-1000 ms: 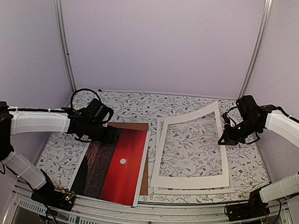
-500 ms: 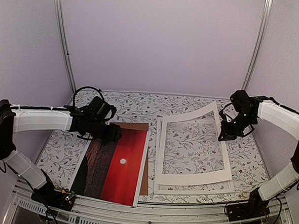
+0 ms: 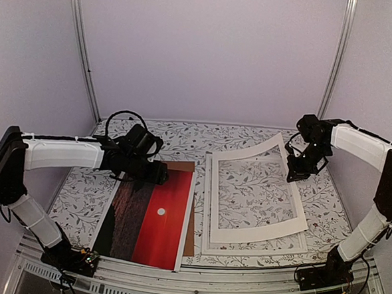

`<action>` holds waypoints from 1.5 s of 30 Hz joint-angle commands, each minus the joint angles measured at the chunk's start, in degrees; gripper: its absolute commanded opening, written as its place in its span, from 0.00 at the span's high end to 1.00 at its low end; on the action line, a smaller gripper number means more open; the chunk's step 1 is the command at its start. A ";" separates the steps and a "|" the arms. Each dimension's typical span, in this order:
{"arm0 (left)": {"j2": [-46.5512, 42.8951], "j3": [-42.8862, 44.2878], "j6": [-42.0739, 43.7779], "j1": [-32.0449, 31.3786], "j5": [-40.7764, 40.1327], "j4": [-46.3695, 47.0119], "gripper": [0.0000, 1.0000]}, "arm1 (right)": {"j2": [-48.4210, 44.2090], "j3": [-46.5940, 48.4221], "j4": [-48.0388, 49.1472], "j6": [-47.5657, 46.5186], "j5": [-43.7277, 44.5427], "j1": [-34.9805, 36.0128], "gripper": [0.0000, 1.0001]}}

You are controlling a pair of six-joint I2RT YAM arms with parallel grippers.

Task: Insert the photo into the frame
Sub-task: Place the mat board on the glass panel.

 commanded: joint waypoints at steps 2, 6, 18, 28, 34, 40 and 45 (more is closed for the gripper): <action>1.44 1.82 0.50 -1.35 -0.85 -0.98 0.31 | 0.62 0.07 -0.35 -1.28 -0.79 -0.17 0.97; 2.50 2.67 0.48 -1.95 -0.97 -1.22 0.32 | 0.49 -1.08 0.23 -0.95 -2.16 0.12 0.96; 3.67 3.56 0.19 -3.73 -2.06 -2.11 0.32 | 1.35 -1.73 -0.95 2.35 1.29 2.35 0.95; 3.27 3.89 0.02 -4.72 -3.21 -3.09 0.32 | 0.94 -2.92 -1.97 4.74 3.10 3.76 0.95; 3.47 4.31 0.01 -5.23 -3.53 -3.44 0.32 | 0.36 -3.86 -2.19 5.49 3.65 3.91 0.95; 3.76 4.66 -0.08 -5.78 -3.92 -3.90 0.32 | -0.15 -4.34 -2.10 5.75 4.15 3.94 0.95; 3.76 4.70 -0.25 -6.02 -4.35 -4.01 0.32 | 0.87 -4.24 -1.89 5.99 4.77 4.06 0.93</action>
